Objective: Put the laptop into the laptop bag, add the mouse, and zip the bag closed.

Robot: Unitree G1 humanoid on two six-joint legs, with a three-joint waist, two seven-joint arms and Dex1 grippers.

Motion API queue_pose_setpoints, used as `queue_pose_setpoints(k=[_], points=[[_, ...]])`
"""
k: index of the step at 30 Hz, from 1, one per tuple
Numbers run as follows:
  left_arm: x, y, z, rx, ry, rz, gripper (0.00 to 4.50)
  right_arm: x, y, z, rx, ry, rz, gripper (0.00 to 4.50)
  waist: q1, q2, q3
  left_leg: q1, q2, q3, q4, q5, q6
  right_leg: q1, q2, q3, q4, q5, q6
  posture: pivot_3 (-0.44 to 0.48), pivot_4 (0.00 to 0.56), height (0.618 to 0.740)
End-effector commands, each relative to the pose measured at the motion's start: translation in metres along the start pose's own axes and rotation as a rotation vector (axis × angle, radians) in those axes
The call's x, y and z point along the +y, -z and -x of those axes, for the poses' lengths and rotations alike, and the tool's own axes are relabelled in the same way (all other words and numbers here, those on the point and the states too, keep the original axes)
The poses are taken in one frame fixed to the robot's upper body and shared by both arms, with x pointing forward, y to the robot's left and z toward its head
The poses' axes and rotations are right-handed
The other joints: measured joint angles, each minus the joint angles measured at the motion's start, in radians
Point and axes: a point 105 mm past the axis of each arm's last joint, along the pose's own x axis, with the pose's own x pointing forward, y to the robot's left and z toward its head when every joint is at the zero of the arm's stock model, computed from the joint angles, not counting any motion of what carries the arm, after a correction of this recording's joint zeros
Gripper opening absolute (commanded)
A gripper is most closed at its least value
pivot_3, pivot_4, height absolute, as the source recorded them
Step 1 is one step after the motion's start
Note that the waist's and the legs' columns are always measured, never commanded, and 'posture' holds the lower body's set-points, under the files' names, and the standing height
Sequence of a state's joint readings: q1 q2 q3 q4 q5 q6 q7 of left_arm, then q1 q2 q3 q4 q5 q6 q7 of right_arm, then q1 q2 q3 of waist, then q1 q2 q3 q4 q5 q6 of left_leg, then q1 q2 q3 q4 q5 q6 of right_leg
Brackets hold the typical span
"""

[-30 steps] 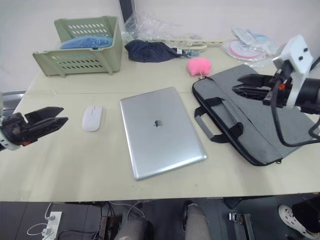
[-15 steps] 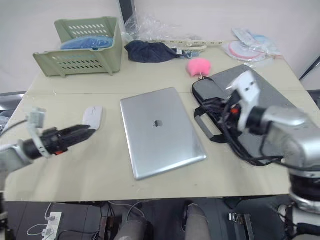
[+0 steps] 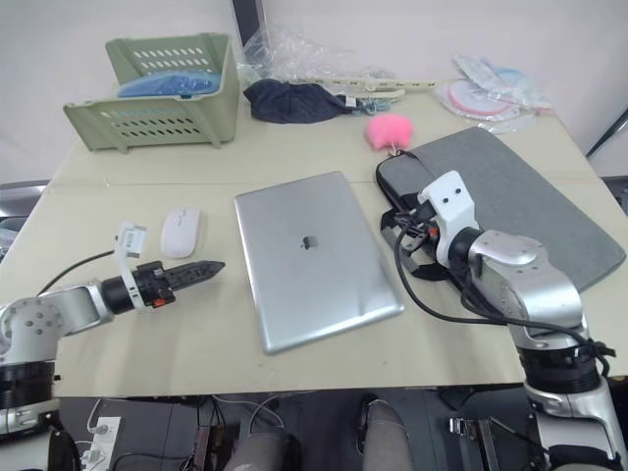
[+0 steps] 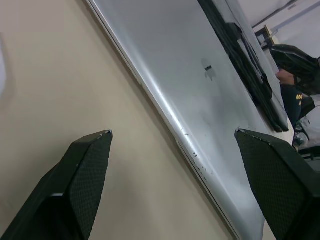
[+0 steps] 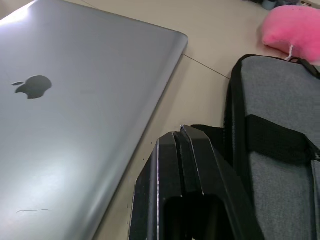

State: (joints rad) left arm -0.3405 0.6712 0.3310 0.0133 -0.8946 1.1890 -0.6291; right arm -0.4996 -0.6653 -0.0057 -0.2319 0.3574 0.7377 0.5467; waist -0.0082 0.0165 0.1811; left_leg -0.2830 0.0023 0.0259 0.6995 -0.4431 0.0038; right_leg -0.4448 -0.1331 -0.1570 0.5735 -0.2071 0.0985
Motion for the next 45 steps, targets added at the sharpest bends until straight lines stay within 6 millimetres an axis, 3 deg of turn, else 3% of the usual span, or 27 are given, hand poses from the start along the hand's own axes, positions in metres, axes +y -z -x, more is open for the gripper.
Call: queue_pose_setpoints(k=[1,7,12,19,22,28,45], points=[[-0.003,0.001,-0.004,0.01,-0.005,-0.012,4.22,-0.001,-0.008,-0.002,-0.043,0.034,0.053,0.07,-0.001,0.0,0.0,0.0,0.0,0.0,0.0,0.0,0.0,0.0,0.0,0.0,0.0,0.0,0.0,0.0,0.15,0.74],[0.0,0.006,-0.017,0.027,-0.014,0.012,4.22,0.018,-0.005,-0.014,-0.055,-0.001,0.052,0.07,0.004,0.0,0.0,0.0,0.0,0.0,0.0,0.0,0.0,0.0,0.0,0.001,0.001,0.0,0.0,0.0,0.15,0.74],[0.004,0.006,-0.026,0.028,-0.036,0.005,4.22,0.025,0.012,-0.019,-0.021,-0.024,0.064,0.07,0.007,0.0,-0.001,0.0,-0.001,0.0,0.001,0.0,0.0,0.0,-0.001,0.001,0.001,0.0,0.0,0.0,0.15,0.74],[0.0,0.009,-0.036,0.041,-0.009,0.003,4.22,0.01,0.026,-0.026,-0.013,0.04,0.039,0.07,0.005,0.0,-0.001,0.001,-0.001,0.0,0.001,0.0,0.0,0.0,-0.001,0.001,0.001,0.0,0.0,0.0,0.15,0.74],[0.001,0.01,-0.036,0.04,-0.011,0.008,4.22,0.012,0.029,-0.029,-0.011,0.024,0.037,0.07,0.005,0.0,-0.001,0.001,-0.001,0.0,0.001,0.0,0.0,0.0,-0.001,0.001,0.001,0.0,0.0,0.0,0.15,0.74],[0.003,0.007,-0.04,0.016,-0.024,0.022,4.22,0.022,0.055,-0.036,0.036,-0.014,0.007,0.07,0.006,0.0,-0.002,0.001,-0.001,0.0,0.001,0.0,0.0,0.001,-0.001,0.001,0.002,0.0,0.0,0.0,0.15,0.74],[0.008,0.024,-0.059,0.084,-0.014,0.088,4.22,0.048,0.065,-0.046,0.047,-0.112,-0.018,0.07,0.003,0.003,-0.019,0.001,-0.001,0.0,0.0,0.0,0.0,0.001,-0.001,0.001,0.002,0.0,0.0,0.0,0.15,0.74]])
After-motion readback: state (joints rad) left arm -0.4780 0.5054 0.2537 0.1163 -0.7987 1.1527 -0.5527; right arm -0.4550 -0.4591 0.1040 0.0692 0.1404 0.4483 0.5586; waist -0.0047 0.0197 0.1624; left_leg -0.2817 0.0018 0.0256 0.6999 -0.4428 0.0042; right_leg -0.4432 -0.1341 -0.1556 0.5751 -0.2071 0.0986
